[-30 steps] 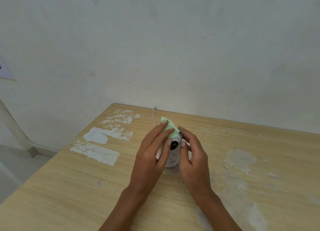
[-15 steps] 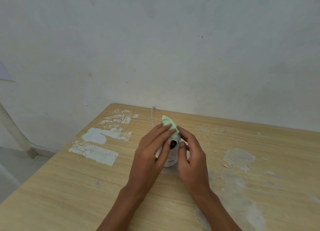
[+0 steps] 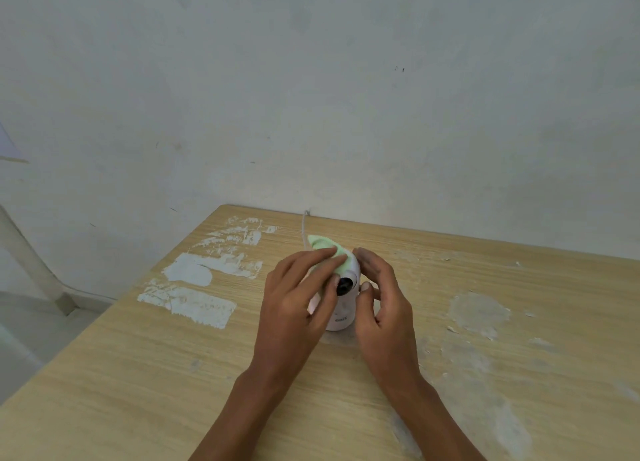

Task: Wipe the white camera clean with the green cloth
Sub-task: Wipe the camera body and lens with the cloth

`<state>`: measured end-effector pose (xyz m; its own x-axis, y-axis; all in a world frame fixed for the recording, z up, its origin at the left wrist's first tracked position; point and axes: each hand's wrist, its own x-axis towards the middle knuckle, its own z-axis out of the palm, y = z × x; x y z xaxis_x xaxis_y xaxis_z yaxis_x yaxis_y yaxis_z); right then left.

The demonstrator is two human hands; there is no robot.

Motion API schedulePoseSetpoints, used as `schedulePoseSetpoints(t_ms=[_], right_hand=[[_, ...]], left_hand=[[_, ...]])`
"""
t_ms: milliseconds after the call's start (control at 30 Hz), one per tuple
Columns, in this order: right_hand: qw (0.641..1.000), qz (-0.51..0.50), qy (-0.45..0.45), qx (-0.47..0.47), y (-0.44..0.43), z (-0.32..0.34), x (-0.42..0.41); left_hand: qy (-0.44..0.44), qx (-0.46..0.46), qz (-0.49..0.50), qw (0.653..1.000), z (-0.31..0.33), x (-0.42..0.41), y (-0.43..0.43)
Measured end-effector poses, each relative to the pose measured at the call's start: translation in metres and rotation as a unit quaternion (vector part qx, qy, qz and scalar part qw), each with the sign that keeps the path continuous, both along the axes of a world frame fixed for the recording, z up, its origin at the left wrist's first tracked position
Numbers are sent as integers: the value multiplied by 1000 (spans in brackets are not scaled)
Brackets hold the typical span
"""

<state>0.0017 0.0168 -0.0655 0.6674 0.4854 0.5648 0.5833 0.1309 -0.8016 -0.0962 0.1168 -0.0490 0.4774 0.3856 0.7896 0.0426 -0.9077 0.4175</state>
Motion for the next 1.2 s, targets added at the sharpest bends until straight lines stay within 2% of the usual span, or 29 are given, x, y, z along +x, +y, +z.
schedulePoseSetpoints(t_ms=[67, 200, 267, 500, 600, 667, 833, 933, 1033, 1200], right_hand=[[1000, 1, -3, -2, 0, 1, 0], [1000, -7, -5, -2, 0, 1, -1], [1000, -9, -7, -1, 0, 1, -1], [1000, 1, -3, 11, -1, 2, -2], [1000, 1, 4, 8, 0, 2, -2], [1000, 2, 8, 6, 0, 1, -1], [1000, -7, 11, -5, -1, -1, -1], [1000, -12, 5, -7, 0, 0, -1], [1000, -13, 6, -7, 0, 0, -1], [1000, -3, 10, -5, -1, 0, -2]], left_hand=[[11, 3, 6, 1000, 1, 2, -1], [-3, -205, -17, 979, -1, -2, 5], [-8, -246, -22, 969, -1, -3, 6], [30, -113, -70, 991, 15, 12, -5], [45, -87, -40, 994, 17, 14, -7], [39, -95, -19, 995, 17, 13, -7], [-2, -224, -24, 974, 14, 6, -2], [-4, -271, -9, 962, 7, -3, -3], [1, -251, 1, 968, 2, -9, -8], [16, -144, -9, 989, 8, -3, -15]])
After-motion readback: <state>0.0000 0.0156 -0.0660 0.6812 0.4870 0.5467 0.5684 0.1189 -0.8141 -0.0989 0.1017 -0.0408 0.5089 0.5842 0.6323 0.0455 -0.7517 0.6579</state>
